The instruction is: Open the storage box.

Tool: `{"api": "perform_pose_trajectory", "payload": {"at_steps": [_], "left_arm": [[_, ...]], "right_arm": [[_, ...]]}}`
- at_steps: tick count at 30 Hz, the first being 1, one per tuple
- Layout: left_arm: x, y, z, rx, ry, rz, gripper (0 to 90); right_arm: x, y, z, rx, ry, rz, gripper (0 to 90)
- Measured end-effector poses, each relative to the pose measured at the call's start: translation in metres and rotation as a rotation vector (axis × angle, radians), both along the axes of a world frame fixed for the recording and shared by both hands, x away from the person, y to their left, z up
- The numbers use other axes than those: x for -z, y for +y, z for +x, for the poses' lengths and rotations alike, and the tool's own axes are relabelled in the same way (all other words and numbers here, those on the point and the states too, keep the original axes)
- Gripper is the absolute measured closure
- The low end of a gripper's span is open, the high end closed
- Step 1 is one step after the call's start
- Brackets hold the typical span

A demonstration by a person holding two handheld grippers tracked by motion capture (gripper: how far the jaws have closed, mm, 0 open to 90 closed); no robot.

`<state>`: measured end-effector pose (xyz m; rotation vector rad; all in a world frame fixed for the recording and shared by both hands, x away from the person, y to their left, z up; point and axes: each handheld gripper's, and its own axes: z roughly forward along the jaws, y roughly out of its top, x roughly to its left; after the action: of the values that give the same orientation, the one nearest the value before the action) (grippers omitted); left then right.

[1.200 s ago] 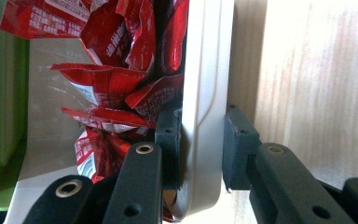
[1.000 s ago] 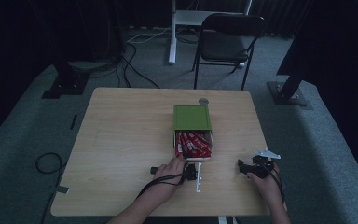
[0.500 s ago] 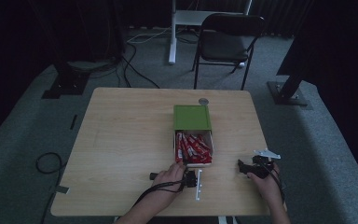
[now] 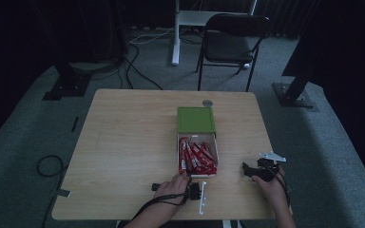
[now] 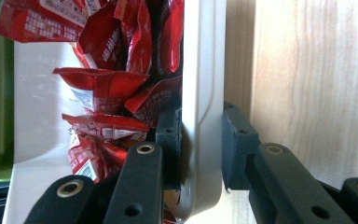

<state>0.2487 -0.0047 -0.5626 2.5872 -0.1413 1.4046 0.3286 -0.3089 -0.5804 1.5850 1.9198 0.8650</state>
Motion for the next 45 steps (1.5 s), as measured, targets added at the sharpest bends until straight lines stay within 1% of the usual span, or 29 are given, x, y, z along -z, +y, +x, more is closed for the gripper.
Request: {"api": "perform_pose_trajectory", "payload": {"at_steps": [4, 5, 7, 17, 18, 22, 25, 26, 27, 28, 31, 32, 33, 34, 37, 38, 40, 41, 42, 43, 44, 45], "left_arm": [[0.000, 0.000, -0.003, -0.003, -0.001, 0.000, 73.7], [0.000, 0.000, -0.003, -0.004, -0.003, 0.009, 73.7], [0.000, 0.000, -0.005, -0.005, 0.000, 0.002, 73.7], [-0.002, 0.000, -0.009, -0.004, 0.008, 0.017, 73.6], [-0.001, 0.000, -0.010, -0.006, 0.013, 0.009, 73.6], [-0.002, 0.000, -0.010, -0.008, 0.015, 0.013, 73.1], [-0.003, 0.001, -0.010, -0.008, 0.021, 0.003, 72.6], [-0.004, 0.001, -0.010, -0.011, 0.033, -0.007, 71.8], [-0.004, 0.001, -0.010, -0.011, 0.033, -0.007, 70.7], [-0.007, 0.001, -0.011, -0.013, 0.042, -0.013, 70.0], [-0.008, 0.001, -0.012, -0.011, 0.044, -0.026, 69.7], [-0.011, 0.002, -0.014, -0.012, 0.051, -0.030, 69.2], [-0.011, 0.002, -0.014, -0.012, 0.051, -0.030, 67.3], [-0.014, 0.003, -0.016, -0.011, 0.067, -0.047, 67.3], [-0.018, 0.003, -0.018, -0.006, 0.072, -0.050, 66.8], [-0.022, 0.005, -0.021, -0.001, 0.089, -0.067, 66.8], [-0.026, 0.006, -0.023, 0.001, 0.110, -0.088, 66.8], [-0.026, 0.006, -0.023, 0.001, 0.110, -0.088, 66.8], [-0.032, 0.008, -0.025, 0.010, 0.121, -0.110, 66.8], [-0.032, 0.008, -0.025, 0.010, 0.121, -0.110, 66.8], [-0.035, 0.009, -0.025, 0.012, 0.133, -0.125, 66.8], [-0.040, 0.011, -0.026, 0.019, 0.141, -0.155, 66.8]], "right_arm": [[0.000, 0.000, 0.000, 0.000, 0.000, 0.000, 10.7], [0.000, 0.000, 0.000, 0.000, 0.000, 0.000, 10.7], [0.000, 0.000, 0.000, 0.000, 0.000, 0.000, 10.7], [0.000, 0.000, 0.000, 0.000, 0.000, 0.000, 10.6], [0.000, 0.000, 0.000, 0.000, 0.000, 0.000, 10.7], [0.000, 0.000, 0.000, 0.000, -0.001, 0.000, 10.7], [0.000, 0.000, 0.000, 0.000, 0.000, 0.000, 10.7], [0.000, 0.000, 0.000, 0.000, 0.000, 0.000, 10.7], [0.000, 0.000, 0.000, 0.000, 0.000, 0.000, 10.7], [0.000, 0.000, 0.000, 0.000, 0.000, 0.000, 10.7], [0.000, 0.000, 0.000, 0.000, 0.000, 0.000, 10.7], [0.000, 0.000, 0.000, 0.000, 0.000, 0.001, 10.7], [0.000, 0.000, 0.000, 0.000, 0.000, 0.001, 10.7], [0.000, 0.000, 0.000, 0.000, 0.000, 0.000, 10.7], [0.000, 0.000, 0.000, 0.000, 0.000, 0.000, 10.7], [0.000, 0.000, 0.000, 0.000, 0.000, 0.001, 10.7], [0.000, 0.000, 0.000, 0.000, 0.000, 0.000, 10.7], [0.000, 0.000, 0.000, 0.000, 0.000, 0.000, 10.7], [0.000, 0.000, 0.000, 0.000, 0.000, 0.001, 10.7], [0.000, 0.000, 0.000, 0.000, 0.000, 0.001, 10.7], [0.000, 0.000, 0.000, 0.000, 0.000, 0.001, 10.7], [0.000, 0.000, 0.000, 0.000, 0.000, 0.000, 10.7]]}}
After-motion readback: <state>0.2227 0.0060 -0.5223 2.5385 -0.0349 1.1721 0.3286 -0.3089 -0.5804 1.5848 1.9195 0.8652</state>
